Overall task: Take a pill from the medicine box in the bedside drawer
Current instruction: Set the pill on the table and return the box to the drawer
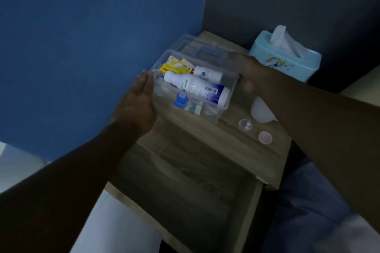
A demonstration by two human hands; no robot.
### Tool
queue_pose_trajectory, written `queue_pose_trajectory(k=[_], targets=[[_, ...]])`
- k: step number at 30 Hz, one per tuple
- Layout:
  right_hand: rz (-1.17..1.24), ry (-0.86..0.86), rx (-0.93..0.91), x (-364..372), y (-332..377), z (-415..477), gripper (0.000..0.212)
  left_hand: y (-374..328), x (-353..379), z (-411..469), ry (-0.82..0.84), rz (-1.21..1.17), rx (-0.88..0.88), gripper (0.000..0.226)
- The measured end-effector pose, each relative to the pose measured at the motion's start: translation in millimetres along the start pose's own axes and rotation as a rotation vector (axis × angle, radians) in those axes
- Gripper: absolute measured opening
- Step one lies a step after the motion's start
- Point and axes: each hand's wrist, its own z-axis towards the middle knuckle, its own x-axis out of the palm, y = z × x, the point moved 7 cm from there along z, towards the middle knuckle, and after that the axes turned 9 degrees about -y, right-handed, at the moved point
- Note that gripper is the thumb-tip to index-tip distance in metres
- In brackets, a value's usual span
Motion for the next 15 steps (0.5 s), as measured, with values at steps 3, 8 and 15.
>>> queue_pose_trajectory(k=[3,8,15], targets=[[0.164,0.004,0.044,7,0,7,0.030,2,2,3,-0.036,0.031,0.022,0.081],[0.228,-0.120,-0.034,-7,15,15,0.041,-1,-3,9,-0.085,0.039,0.033,0.072],[-0.069,-0.406,-0.378,-31,46,-28,0.095,-6,-7,15,0.003,0.033,-0.011,0.072]])
